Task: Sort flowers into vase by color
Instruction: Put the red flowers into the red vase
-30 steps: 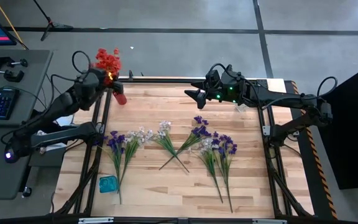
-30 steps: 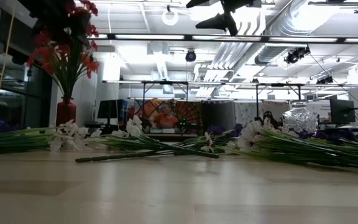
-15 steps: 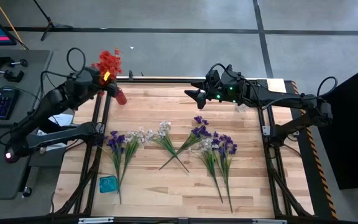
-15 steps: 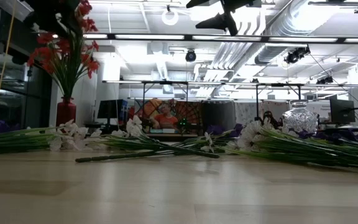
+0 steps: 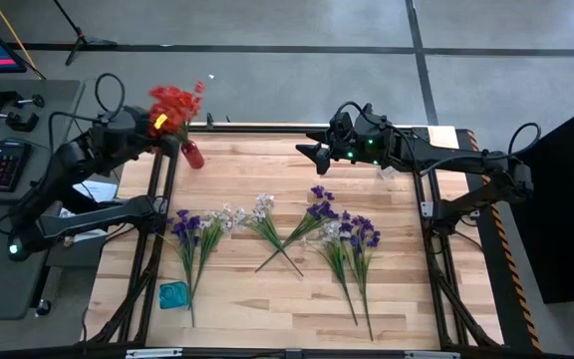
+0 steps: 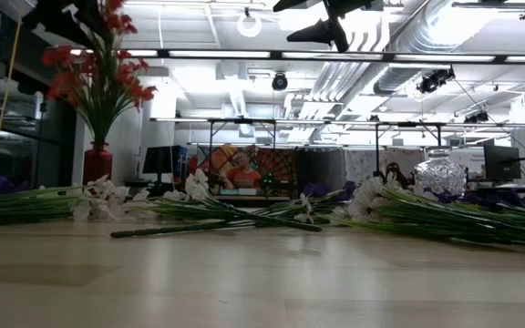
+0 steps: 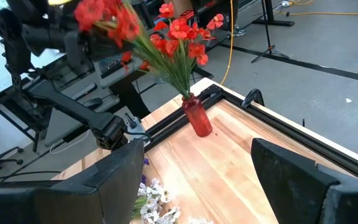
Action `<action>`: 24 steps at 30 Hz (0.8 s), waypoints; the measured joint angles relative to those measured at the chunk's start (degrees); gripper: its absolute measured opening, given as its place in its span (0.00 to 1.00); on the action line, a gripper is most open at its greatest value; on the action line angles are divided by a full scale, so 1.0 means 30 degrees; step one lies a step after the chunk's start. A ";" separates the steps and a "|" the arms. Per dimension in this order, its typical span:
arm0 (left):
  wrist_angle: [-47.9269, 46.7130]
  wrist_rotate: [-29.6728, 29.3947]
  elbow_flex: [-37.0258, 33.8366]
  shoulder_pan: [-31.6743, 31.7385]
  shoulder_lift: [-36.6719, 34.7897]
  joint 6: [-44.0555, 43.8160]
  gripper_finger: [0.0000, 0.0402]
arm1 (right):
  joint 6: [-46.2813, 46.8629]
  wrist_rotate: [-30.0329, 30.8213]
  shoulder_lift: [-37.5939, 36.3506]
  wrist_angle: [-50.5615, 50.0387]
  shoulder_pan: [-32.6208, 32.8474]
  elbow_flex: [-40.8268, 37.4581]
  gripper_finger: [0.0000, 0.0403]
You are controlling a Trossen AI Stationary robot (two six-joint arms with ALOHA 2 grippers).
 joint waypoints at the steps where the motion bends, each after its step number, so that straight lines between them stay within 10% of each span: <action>1: -0.0242 -0.0094 0.0249 0.0000 0.0014 -0.0007 0.54 | 0.0000 0.0000 0.0000 0.0000 0.0006 0.0000 0.71; 24: -0.7620 0.0862 0.4384 0.0015 0.2875 -0.2152 0.54 | -0.0005 0.0000 0.0000 0.0005 -0.0008 0.0000 0.71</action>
